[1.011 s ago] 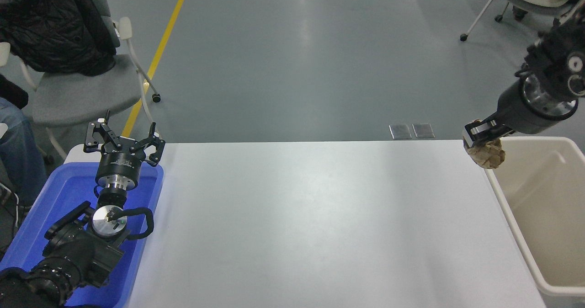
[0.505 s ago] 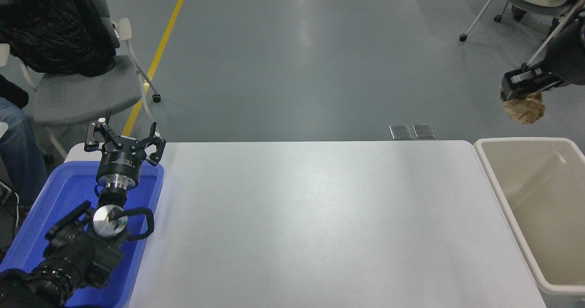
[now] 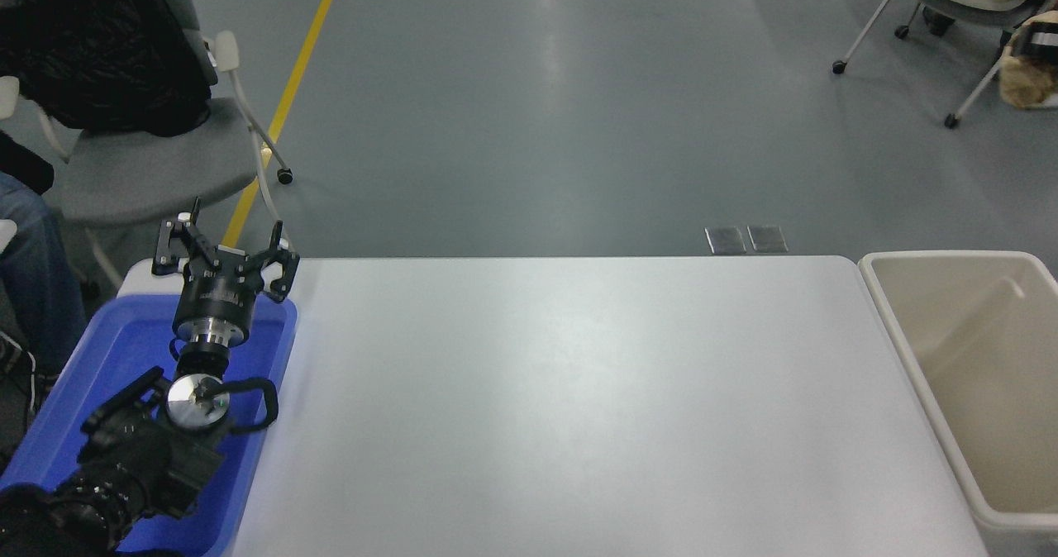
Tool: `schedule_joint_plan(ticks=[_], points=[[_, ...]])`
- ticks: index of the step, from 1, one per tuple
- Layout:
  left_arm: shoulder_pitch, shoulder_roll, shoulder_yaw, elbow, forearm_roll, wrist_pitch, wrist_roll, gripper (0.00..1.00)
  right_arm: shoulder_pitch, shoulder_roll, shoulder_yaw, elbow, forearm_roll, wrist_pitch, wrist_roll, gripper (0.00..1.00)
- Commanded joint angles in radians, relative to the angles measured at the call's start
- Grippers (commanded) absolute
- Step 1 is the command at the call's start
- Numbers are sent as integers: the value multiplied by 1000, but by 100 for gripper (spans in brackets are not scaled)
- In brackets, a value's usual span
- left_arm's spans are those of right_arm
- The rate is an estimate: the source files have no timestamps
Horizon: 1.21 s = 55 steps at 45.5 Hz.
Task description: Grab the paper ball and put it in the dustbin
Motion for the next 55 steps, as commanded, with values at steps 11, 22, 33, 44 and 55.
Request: schedule_joint_plan(ticks=[11,22,33,44,55], points=[[0,1,-1,0,1,0,0,99,-503,123,312,-340,467,-224,-2,23],[0,0,-1,0,1,0,0,99,-666,219,317,-409,751,-249,-4,24],[-2,0,-1,0,1,0,0,99,-789,299,363,-438,854,-252,-5,24],[-2,0,-1,0,1,0,0,99,-882,357,470,-442,860,-249,-21,24],[-2,0,-1,0,-1,0,0,99,-908,374,484,-442,860,-249,-21,25]])
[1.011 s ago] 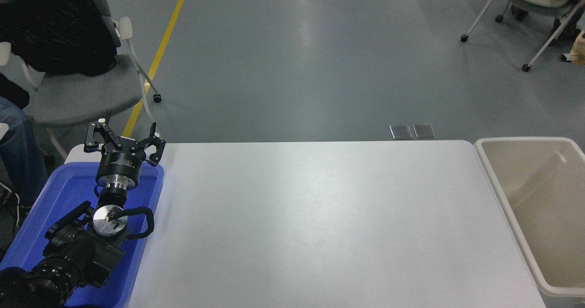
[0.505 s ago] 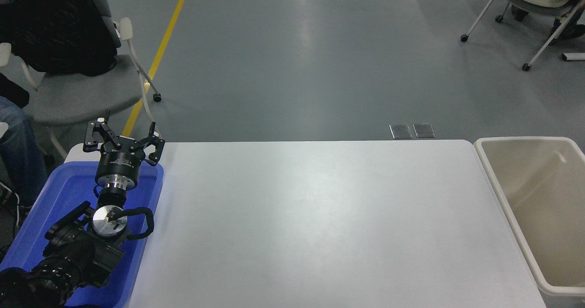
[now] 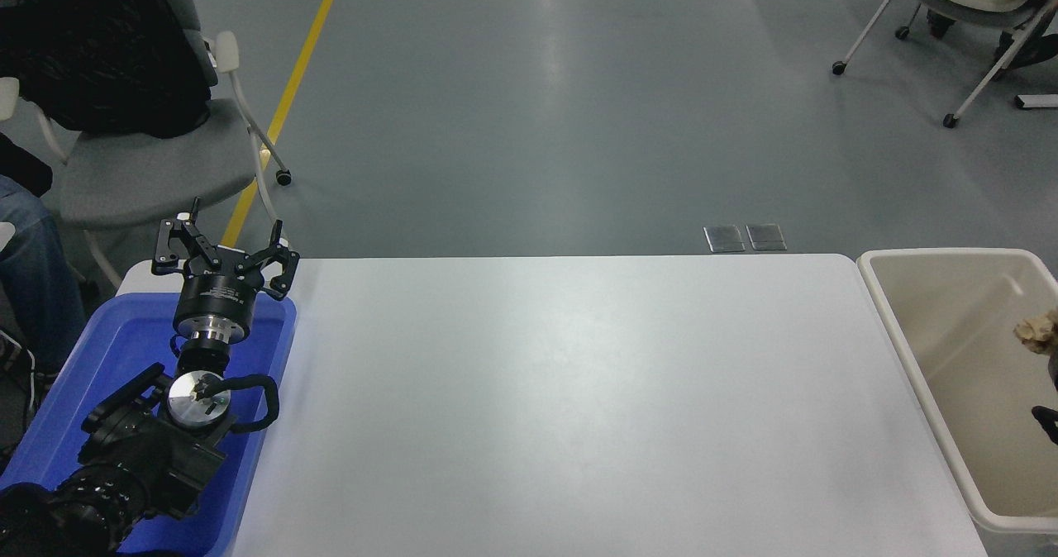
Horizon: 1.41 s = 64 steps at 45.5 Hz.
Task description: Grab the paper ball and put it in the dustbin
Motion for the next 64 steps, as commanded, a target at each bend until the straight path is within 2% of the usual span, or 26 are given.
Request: schedule_joint_plan(ticks=[1,6,10,11,13,14,17,18,20,56,64], points=[[0,0,0,0,-1,0,0,99,-48,32,38,-5,15,-1,-3,25],[1,0,0,0,-1,0,0,99,-48,33,39,-5,15,-1,-3,27],[0,0,1,0,0,0,0,99,-48,35,39,-5,15,-1,-3,33],[0,0,0,1,0,0,0,99,-48,35,39,-5,17,2,-3,38],[0,0,0,0,-1,0,0,99,-48,34,39,-5,17,0,-3,57],[0,0,0,1,-1,0,0,99,-48,35,41,-7,17,0,-2,63],[0,0,1,0,-1,0,0,99,-48,35,50,-5,17,2,-2,73],[0,0,1,0,-1,0,0,99,-48,35,54,-5,17,2,-2,79],[0,0,1,0,-1,0,0,99,-48,35,59,-5,15,6,-2,100],[0,0,1,0,0,0,0,99,125,23,59,24,3,20,-2,100],[0,0,1,0,0,0,0,99,214,-11,85,156,3,69,4,100]])
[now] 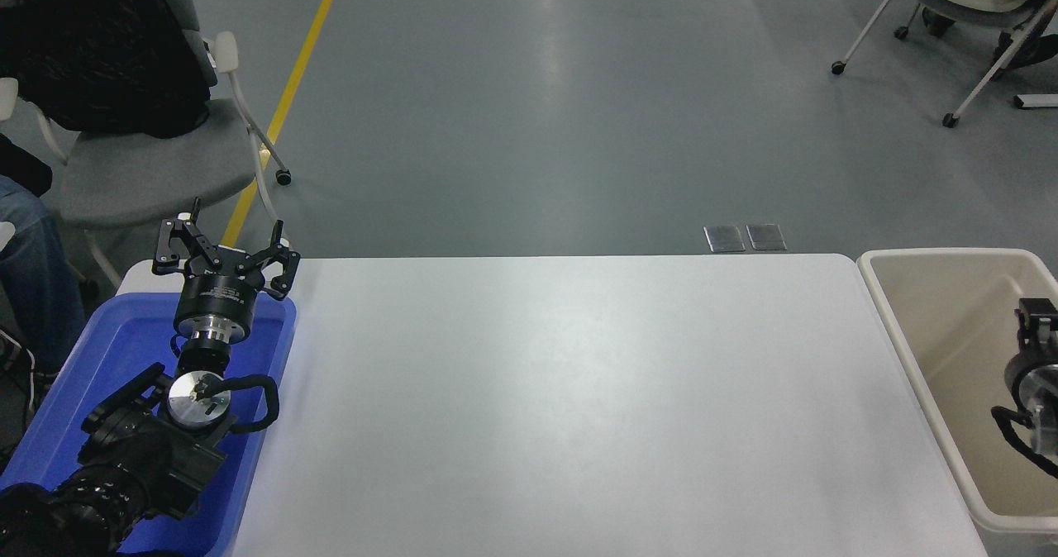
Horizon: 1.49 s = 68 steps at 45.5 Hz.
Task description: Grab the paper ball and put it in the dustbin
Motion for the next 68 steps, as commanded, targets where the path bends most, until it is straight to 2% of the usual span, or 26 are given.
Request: schedule_joint_plan(ticks=[1,15,22,38,41,51,68], points=[[0,0,-1,0,-1,0,0,99,103,-24,39,126,0,45,5,100],[0,0,0,0,0,0,0,99,108,-17,359,408,0,137,10,100],[0,0,0,0,-1,0,0,99,100,31,431,507,0,142,13,100],[0,0,0,0,0,0,0,99,56,186,533,490,0,182,14,100],[0,0,0,0,0,0,0,99,36,209,560,490,0,188,25,100],[0,0,0,0,0,0,0,99,-56,256,683,485,2,235,83,100],[0,0,0,0,0,0,0,99,-92,275,723,387,12,286,85,100]])
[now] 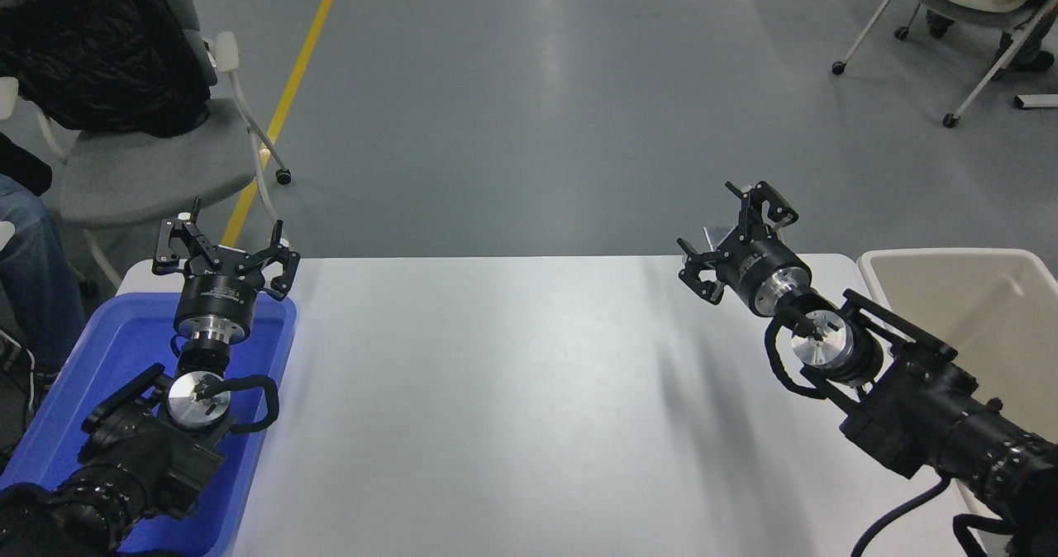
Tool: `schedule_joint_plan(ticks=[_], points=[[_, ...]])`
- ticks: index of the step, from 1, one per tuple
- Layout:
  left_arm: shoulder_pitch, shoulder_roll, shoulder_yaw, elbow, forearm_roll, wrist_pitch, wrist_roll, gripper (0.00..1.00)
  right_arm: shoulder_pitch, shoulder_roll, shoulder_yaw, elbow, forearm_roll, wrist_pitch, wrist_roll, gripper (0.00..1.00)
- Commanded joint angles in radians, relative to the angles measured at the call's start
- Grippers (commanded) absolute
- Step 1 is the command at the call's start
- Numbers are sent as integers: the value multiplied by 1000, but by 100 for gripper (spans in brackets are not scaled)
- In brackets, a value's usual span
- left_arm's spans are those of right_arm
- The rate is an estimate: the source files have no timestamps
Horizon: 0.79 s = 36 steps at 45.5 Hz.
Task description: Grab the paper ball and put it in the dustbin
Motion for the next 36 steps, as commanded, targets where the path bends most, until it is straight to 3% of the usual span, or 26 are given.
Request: schedule_joint_plan(ticks=[1,36], points=[[0,0,0,0,0,0,0,99,-32,15,30,-64,4,58,8,100],[0,0,0,0,0,0,0,99,-64,-2,29,-138,4,167,6,100]])
